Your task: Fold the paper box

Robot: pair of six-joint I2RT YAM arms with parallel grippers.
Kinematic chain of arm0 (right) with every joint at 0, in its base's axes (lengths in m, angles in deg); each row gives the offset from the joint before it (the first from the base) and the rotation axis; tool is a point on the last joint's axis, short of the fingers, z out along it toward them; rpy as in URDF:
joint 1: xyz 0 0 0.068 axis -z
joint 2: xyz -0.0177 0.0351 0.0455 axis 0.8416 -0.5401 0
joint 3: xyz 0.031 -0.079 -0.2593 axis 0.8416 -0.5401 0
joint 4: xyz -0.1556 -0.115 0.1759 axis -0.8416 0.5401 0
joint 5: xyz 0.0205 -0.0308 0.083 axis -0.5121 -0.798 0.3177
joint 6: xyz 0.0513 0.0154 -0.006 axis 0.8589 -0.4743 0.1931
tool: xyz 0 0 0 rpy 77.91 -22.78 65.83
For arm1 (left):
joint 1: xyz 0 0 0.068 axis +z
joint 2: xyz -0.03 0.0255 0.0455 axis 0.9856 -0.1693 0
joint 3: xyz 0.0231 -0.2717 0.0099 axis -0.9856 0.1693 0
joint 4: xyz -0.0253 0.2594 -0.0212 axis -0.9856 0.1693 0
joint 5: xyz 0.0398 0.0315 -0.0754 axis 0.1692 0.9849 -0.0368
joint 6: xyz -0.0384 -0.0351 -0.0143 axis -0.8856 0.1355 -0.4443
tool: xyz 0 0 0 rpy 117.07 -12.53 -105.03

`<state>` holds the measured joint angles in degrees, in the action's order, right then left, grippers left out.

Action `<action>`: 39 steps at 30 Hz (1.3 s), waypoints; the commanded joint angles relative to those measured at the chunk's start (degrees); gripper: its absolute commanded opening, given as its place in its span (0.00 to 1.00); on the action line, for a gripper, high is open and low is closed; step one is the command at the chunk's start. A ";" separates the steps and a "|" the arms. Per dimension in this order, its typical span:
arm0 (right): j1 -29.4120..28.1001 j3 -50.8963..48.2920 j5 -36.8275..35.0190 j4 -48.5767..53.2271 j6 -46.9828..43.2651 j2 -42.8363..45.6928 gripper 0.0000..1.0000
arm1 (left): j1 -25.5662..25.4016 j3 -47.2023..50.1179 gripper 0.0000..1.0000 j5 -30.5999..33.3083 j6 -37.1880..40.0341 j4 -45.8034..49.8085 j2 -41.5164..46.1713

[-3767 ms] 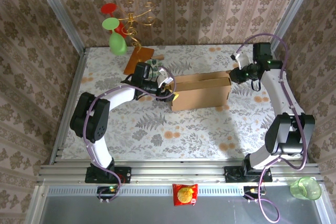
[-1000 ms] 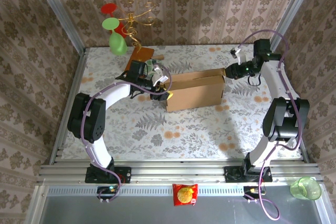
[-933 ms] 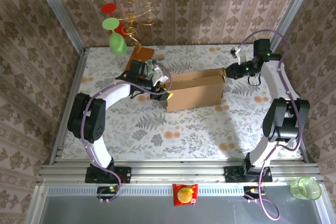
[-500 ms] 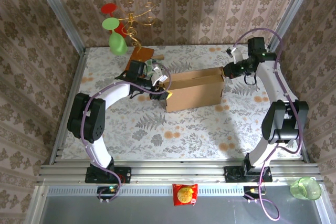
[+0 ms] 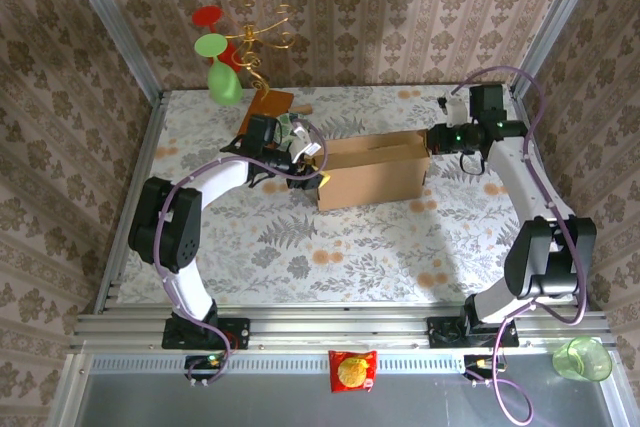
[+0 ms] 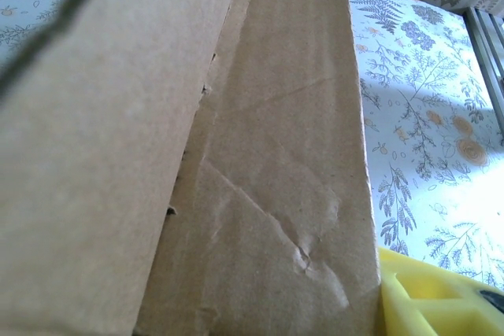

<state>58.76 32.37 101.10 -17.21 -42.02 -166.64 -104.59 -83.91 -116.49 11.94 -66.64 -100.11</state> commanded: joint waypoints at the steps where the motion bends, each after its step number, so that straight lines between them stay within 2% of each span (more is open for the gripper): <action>1: -2.02 -3.40 1.36 -2.24 4.94 3.18 0.00 | 0.04 0.05 0.50 2.76 -2.50 -1.95 1.36; 21: -3.65 -17.71 -2.63 -14.23 5.42 10.70 0.00 | -0.19 0.58 0.52 3.14 -3.99 -3.40 2.15; 25: -3.65 -20.36 -2.81 -16.63 5.51 12.31 0.00 | -0.10 1.78 0.57 3.20 -5.56 -5.01 3.70; 32: -3.91 -23.65 -3.34 -19.53 5.41 14.74 0.00 | -0.30 5.74 0.71 4.41 -10.85 -11.07 7.93; 37: -4.09 -24.02 -3.65 -20.23 5.11 15.17 0.00 | -0.91 8.54 0.81 5.83 -13.04 -12.28 11.16; 39: -4.10 -24.03 -3.42 -20.26 5.13 15.26 0.00 | -0.82 9.68 0.83 6.68 -13.77 -12.22 12.49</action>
<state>55.22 9.75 96.73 -38.85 -36.97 -151.91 -105.03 -75.78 -110.91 0.70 -77.07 -89.97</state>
